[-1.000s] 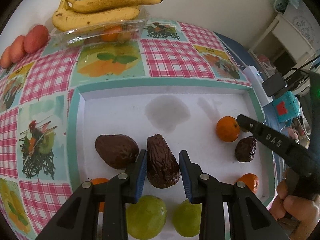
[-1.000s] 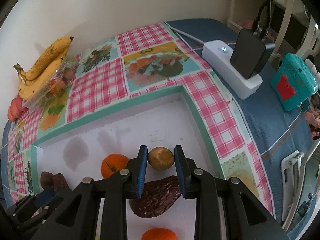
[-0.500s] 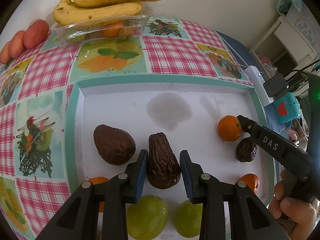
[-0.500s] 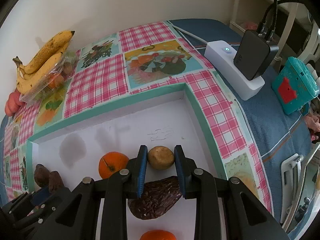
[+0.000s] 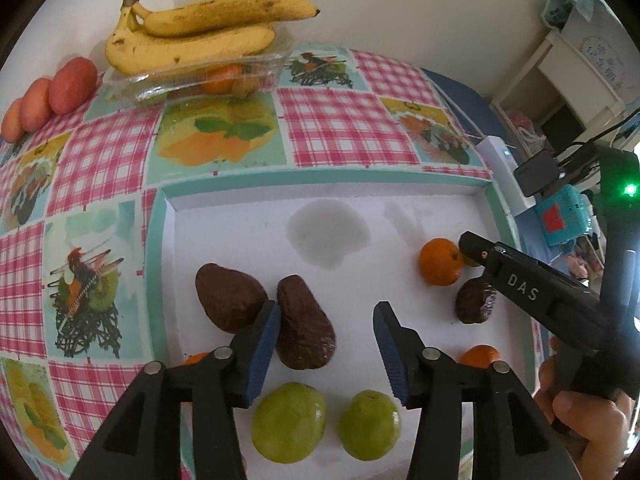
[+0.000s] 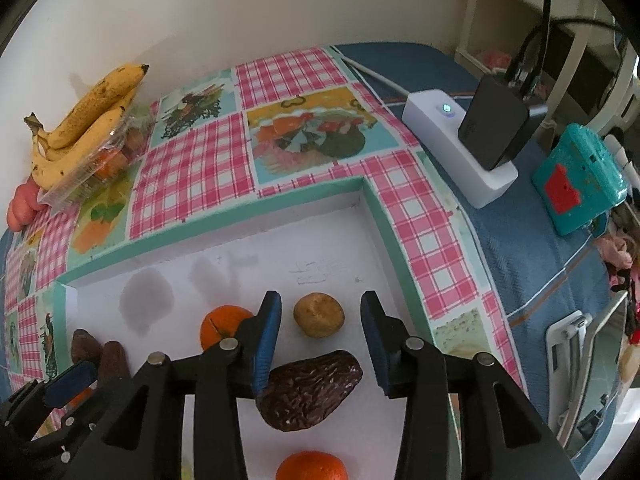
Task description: Organize fruits
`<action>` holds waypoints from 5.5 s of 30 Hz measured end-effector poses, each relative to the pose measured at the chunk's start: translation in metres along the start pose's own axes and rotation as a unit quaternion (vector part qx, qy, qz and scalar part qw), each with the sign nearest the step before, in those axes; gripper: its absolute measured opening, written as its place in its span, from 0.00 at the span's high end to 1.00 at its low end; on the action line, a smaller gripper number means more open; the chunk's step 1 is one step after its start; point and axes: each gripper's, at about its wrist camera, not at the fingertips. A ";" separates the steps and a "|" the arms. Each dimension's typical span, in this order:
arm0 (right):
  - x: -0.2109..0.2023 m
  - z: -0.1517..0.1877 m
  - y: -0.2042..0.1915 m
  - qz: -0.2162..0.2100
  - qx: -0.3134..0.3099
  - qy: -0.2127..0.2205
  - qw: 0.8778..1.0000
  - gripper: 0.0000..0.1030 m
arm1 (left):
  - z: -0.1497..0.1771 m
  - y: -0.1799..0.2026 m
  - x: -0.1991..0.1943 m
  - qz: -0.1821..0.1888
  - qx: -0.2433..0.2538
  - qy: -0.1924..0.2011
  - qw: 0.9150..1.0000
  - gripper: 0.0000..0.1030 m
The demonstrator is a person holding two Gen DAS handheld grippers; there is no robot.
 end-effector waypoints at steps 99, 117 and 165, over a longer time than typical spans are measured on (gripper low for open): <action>-0.103 0.159 -0.144 -0.031 -0.130 -0.029 0.991 0.11 | 0.150 -0.155 -0.113 -0.290 -0.098 -0.006 0.952 0.00; -0.110 0.178 -0.143 -0.031 -0.149 -0.032 0.988 0.11 | 0.173 -0.154 -0.127 -0.270 -0.110 -0.010 0.956 0.00; -0.116 0.181 -0.145 -0.036 -0.157 -0.027 0.987 0.11 | 0.184 -0.150 -0.141 -0.250 -0.109 0.030 0.962 0.00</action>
Point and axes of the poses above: each gripper's, at about its wrist camera, not at the fingertips, and x roughly the way its jaws point, y to its right, z to its underside, and after that the axes turned 4 degrees about -z, right-handed
